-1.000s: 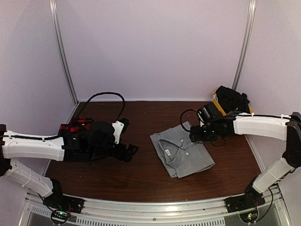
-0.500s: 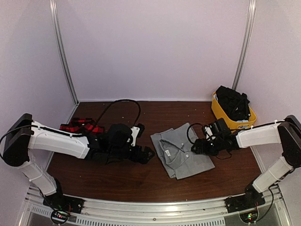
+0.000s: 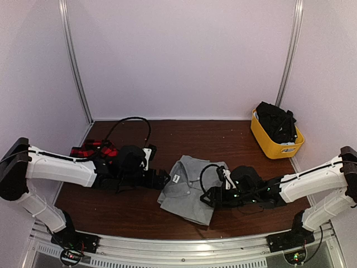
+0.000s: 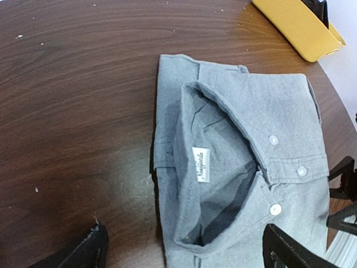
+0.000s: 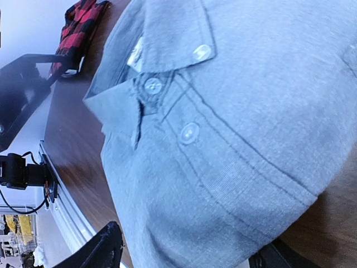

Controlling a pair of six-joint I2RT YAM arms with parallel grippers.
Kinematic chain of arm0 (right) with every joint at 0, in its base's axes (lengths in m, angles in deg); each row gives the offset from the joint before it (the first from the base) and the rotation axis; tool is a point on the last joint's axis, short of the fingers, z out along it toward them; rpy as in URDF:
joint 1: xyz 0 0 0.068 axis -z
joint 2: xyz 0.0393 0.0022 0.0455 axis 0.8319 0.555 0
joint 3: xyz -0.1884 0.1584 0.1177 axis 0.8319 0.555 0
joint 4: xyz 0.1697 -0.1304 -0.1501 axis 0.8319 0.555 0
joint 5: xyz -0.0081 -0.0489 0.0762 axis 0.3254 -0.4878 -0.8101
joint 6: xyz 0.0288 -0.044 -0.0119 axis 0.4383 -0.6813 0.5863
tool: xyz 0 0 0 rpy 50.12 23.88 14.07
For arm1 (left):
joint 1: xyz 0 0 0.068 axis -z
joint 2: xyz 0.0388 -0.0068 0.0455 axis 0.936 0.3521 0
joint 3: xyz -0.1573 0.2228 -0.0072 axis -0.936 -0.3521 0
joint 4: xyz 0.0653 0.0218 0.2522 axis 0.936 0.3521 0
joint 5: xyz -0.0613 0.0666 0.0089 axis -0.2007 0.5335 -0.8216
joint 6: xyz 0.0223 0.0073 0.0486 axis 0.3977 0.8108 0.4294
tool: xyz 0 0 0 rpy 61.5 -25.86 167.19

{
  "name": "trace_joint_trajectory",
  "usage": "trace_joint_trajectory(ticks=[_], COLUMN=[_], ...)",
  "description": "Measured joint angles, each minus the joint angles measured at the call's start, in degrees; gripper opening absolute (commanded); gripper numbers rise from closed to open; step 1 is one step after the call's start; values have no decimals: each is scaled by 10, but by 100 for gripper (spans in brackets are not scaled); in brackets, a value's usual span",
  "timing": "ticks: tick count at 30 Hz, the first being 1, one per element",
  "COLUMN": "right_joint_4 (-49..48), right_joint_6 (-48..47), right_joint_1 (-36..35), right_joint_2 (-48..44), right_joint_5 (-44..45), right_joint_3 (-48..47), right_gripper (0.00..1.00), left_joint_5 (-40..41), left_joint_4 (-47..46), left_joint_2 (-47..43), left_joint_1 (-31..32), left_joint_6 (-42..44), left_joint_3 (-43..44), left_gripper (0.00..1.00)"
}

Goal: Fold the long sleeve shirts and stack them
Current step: Rotate the square-folded shirt at the center of the board.

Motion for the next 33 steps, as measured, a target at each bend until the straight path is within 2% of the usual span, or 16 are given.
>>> trace_joint_trajectory(ticks=[3,6,11,17,20,24,28,33], right_joint_4=[15,59,164,248,263,260,248,233], right_joint_6=[11,1,-43,-93,-128,-197,-270,-337], right_joint_1=[-45,-53,-7,28,50,122,180,219], right_joint_2=[17,16,9,6,9,47,127,238], right_joint_5=[35,82,170,221,217,193,135,33], right_joint_3=[-43,-89,-146,-180,-194,-237,-306,-399], right_gripper=[79,80,81,82,83,84,85,85], left_joint_5=[12,12,8,5,1,-11,-21,-37], left_joint_4=[13,14,15,12,9,1,0,-11], left_joint_2=[-25,-44,-54,-53,-50,-37,-30,-30], left_joint_1=[0,0,0,0,0,0,0,0], left_joint_6=[-5,-14,-28,-33,-33,-35,-42,-55], left_joint_3=[-16,-37,-60,-60,-60,-59,-59,-61], left_gripper=[98,98,98,98,97,97,97,97])
